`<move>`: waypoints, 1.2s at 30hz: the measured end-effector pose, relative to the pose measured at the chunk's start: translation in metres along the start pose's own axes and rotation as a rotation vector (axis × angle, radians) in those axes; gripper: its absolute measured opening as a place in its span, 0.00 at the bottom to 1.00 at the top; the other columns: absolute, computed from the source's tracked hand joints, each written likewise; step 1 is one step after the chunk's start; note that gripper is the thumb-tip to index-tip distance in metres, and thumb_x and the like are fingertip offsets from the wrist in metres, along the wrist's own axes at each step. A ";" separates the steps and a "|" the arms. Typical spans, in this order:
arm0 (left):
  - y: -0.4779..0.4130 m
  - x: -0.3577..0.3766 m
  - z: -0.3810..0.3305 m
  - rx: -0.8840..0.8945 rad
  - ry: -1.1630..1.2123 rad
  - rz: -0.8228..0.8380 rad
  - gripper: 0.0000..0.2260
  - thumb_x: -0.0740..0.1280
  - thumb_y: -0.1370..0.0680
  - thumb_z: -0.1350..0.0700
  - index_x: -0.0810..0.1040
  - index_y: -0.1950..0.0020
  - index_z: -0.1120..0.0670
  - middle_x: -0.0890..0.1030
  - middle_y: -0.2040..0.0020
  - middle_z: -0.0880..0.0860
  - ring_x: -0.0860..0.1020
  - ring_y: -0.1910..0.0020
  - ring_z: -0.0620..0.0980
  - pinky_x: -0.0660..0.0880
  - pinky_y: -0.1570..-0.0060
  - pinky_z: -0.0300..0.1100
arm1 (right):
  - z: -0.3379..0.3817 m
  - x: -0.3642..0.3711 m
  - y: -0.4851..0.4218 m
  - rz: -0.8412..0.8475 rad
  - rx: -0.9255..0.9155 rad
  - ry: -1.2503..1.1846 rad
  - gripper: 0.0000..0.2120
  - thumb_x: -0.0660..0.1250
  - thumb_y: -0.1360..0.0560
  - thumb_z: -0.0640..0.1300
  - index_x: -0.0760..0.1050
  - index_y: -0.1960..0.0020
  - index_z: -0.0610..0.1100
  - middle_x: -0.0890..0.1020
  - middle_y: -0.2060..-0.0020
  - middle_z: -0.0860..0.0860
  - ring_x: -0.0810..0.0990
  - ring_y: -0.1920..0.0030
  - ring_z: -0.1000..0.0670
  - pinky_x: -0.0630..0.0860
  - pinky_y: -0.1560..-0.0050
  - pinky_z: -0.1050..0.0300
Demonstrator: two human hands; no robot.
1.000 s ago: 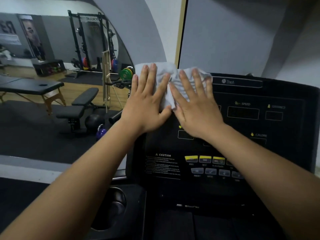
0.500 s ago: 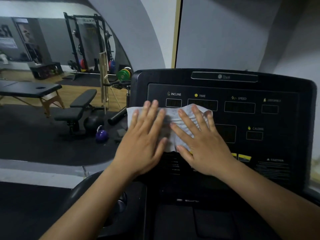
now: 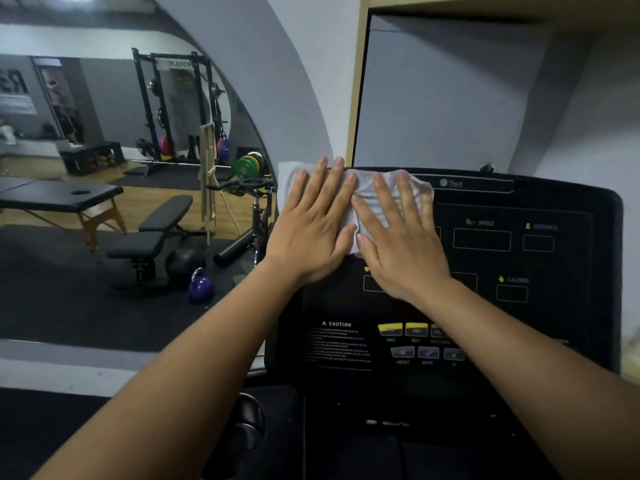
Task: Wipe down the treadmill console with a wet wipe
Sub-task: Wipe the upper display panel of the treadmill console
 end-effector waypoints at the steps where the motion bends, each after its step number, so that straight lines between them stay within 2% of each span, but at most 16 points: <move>1: 0.001 0.001 -0.001 -0.009 0.009 -0.006 0.30 0.49 0.18 0.45 0.51 0.19 0.58 0.50 0.19 0.59 0.46 0.20 0.58 0.45 0.22 0.57 | 0.000 0.002 0.002 0.006 0.000 0.016 0.28 0.43 0.18 0.59 0.42 0.21 0.55 0.39 0.21 0.46 0.35 0.22 0.41 0.40 0.25 0.34; 4: 0.024 0.008 -0.011 0.009 0.016 -0.009 0.30 0.50 0.18 0.45 0.52 0.19 0.57 0.49 0.19 0.60 0.45 0.20 0.59 0.46 0.22 0.59 | 0.005 0.011 0.028 0.026 -0.035 0.026 0.29 0.43 0.18 0.60 0.42 0.20 0.54 0.39 0.21 0.46 0.35 0.22 0.41 0.40 0.25 0.34; 7: 0.050 0.013 -0.021 0.039 0.018 -0.003 0.31 0.52 0.19 0.44 0.53 0.19 0.56 0.50 0.19 0.59 0.46 0.20 0.60 0.47 0.23 0.60 | 0.011 0.018 0.063 0.038 -0.058 -0.021 0.29 0.47 0.19 0.59 0.47 0.20 0.54 0.43 0.20 0.46 0.37 0.22 0.41 0.42 0.24 0.34; 11: 0.066 0.015 -0.028 0.046 0.039 0.004 0.33 0.54 0.19 0.41 0.54 0.19 0.56 0.51 0.19 0.59 0.47 0.20 0.60 0.47 0.23 0.60 | 0.012 0.011 0.067 0.035 0.036 -0.186 0.29 0.50 0.21 0.58 0.54 0.21 0.53 0.48 0.20 0.48 0.39 0.21 0.46 0.42 0.23 0.38; 14: 0.050 0.015 -0.021 0.051 0.027 0.011 0.33 0.53 0.20 0.40 0.53 0.19 0.56 0.51 0.19 0.59 0.46 0.20 0.60 0.47 0.23 0.60 | 0.014 0.013 0.043 0.027 0.014 -0.054 0.31 0.47 0.20 0.58 0.46 0.20 0.50 0.45 0.20 0.48 0.38 0.21 0.45 0.44 0.24 0.36; 18: -0.001 0.002 -0.001 0.064 -0.008 -0.016 0.34 0.50 0.21 0.39 0.52 0.19 0.56 0.52 0.19 0.60 0.48 0.20 0.61 0.47 0.23 0.60 | -0.009 0.001 -0.006 0.034 0.025 0.029 0.31 0.44 0.19 0.59 0.39 0.20 0.51 0.39 0.21 0.48 0.35 0.22 0.45 0.39 0.24 0.37; 23: 0.005 0.005 -0.003 -0.007 0.013 -0.032 0.33 0.49 0.19 0.40 0.51 0.19 0.55 0.50 0.19 0.59 0.45 0.20 0.61 0.45 0.23 0.60 | -0.011 -0.002 -0.007 0.014 0.038 0.049 0.30 0.42 0.19 0.60 0.39 0.20 0.52 0.39 0.21 0.47 0.35 0.22 0.43 0.40 0.24 0.35; 30: 0.095 0.022 -0.046 -0.024 0.096 -0.024 0.33 0.56 0.20 0.40 0.55 0.19 0.54 0.52 0.19 0.58 0.46 0.20 0.60 0.49 0.23 0.61 | 0.019 0.034 0.091 0.064 -0.001 0.028 0.30 0.46 0.19 0.58 0.45 0.20 0.50 0.45 0.20 0.44 0.41 0.21 0.40 0.46 0.25 0.33; 33: 0.104 0.025 -0.047 -0.032 0.078 -0.019 0.33 0.57 0.20 0.40 0.56 0.19 0.54 0.53 0.19 0.57 0.48 0.20 0.60 0.50 0.23 0.60 | 0.018 0.034 0.090 0.090 -0.040 0.048 0.31 0.44 0.19 0.62 0.43 0.20 0.52 0.45 0.20 0.46 0.40 0.21 0.41 0.42 0.26 0.34; 36: 0.070 0.018 -0.032 -0.047 0.061 -0.012 0.32 0.51 0.19 0.39 0.55 0.19 0.55 0.53 0.19 0.58 0.48 0.20 0.60 0.49 0.23 0.61 | 0.004 0.020 0.048 0.118 -0.038 0.067 0.31 0.39 0.21 0.65 0.34 0.22 0.56 0.35 0.22 0.50 0.32 0.23 0.45 0.34 0.26 0.37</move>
Point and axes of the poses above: each hand's wrist, its own y-axis away from the middle knuckle, its own x-axis out of the palm, z = x × y, the point moved 7 cm from there along -y, towards the middle knuckle
